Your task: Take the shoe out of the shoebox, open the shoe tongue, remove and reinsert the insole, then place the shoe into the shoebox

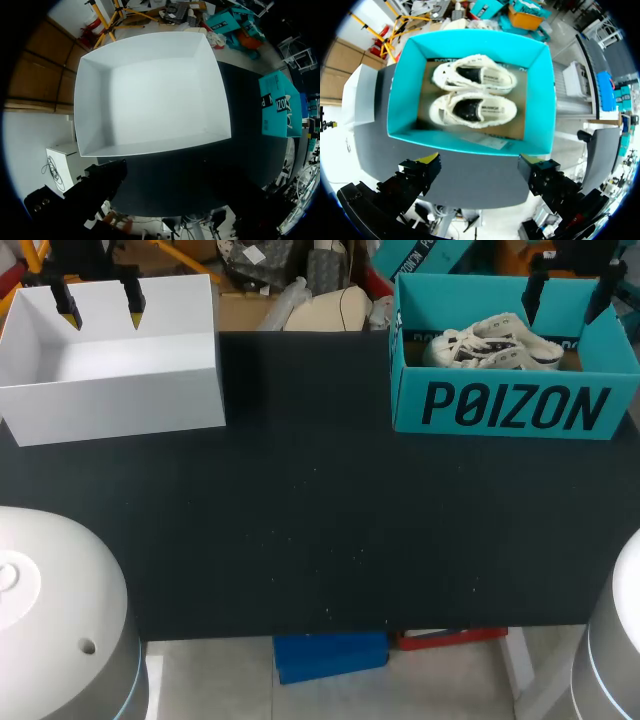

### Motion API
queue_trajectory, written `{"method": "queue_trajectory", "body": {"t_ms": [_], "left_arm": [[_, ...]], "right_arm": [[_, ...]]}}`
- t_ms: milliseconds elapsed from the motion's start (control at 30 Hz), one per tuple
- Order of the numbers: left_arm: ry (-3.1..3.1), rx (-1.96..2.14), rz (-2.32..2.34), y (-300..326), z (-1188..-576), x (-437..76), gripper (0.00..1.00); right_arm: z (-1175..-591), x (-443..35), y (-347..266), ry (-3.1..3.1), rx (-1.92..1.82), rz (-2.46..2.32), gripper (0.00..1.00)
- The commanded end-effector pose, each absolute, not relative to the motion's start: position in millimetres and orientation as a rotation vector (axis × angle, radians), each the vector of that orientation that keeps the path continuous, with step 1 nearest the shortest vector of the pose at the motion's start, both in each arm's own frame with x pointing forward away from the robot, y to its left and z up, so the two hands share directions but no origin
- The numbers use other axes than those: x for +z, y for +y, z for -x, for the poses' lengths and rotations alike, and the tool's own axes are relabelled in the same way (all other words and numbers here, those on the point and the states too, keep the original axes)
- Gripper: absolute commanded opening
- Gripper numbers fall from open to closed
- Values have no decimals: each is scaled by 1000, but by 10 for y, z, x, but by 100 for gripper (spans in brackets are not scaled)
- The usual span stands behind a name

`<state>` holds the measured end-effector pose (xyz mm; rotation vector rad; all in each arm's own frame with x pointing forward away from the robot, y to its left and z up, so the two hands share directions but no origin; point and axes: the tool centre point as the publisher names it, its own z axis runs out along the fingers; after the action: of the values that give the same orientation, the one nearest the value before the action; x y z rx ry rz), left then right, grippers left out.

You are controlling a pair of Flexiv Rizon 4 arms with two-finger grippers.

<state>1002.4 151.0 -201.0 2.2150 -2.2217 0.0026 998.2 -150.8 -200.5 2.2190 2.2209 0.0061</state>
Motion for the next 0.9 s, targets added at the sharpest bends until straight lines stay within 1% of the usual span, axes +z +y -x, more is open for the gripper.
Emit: {"method": "queue_trajectory", "body": {"t_ms": [33,800,867,900], "left_arm": [[-2221,-1,-2218,1504,-10017,-2003,100],[-2221,-1,-2218,1504,-10017,-2003,100],[-2221,-1,-2218,1504,-10017,-2003,100],[-2221,-1,-2218,1504,-10017,-2003,100]], "right_arm": [[-9987,-2002,-1506,2221,4,-2220,100],[-9987,-2002,-1506,2221,4,-2220,100],[-10049,-1974,-1462,2420,15,-1963,100],[-10073,-1949,-1451,2518,89,-1847,100]]}}
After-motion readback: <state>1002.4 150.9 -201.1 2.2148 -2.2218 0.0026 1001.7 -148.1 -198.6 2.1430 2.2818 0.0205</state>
